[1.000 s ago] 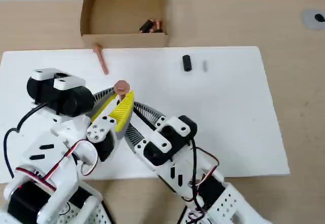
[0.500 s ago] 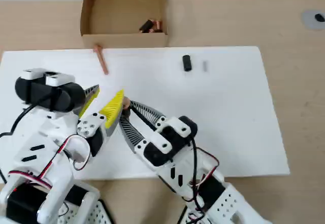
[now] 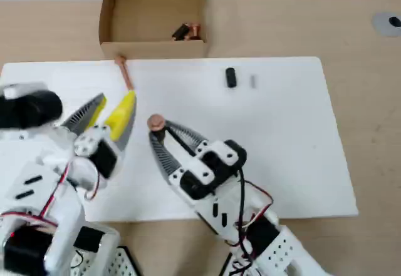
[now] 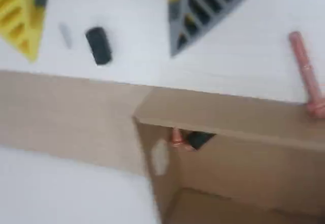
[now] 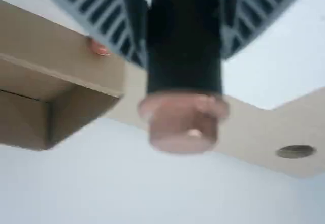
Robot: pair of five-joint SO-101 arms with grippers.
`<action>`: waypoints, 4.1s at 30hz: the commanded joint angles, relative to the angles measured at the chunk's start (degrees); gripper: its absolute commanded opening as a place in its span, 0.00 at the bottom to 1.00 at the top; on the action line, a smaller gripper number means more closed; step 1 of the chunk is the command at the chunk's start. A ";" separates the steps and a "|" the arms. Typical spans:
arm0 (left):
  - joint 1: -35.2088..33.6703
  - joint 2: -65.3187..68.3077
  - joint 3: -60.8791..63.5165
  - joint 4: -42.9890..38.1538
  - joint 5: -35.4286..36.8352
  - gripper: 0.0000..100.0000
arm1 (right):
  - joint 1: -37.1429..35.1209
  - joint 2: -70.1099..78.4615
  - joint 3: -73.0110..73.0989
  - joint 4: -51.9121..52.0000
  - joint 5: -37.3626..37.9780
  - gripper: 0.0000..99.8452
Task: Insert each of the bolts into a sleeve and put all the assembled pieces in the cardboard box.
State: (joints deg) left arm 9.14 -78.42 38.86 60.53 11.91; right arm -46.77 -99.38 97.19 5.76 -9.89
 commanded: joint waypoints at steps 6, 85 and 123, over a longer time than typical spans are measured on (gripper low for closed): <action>-5.89 14.90 -9.93 0.09 5.71 0.18 | 6.55 -0.31 -8.04 5.98 -0.26 0.01; -22.15 46.46 -5.45 -4.92 -17.93 0.18 | 26.59 156.62 -153.27 34.46 9.67 0.26; -11.16 78.02 -40.88 21.45 1.32 0.18 | 27.03 127.34 -192.57 96.79 5.01 0.25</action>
State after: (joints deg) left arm -2.99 -6.33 5.63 81.10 11.30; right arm -21.36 34.77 -92.53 101.67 -4.79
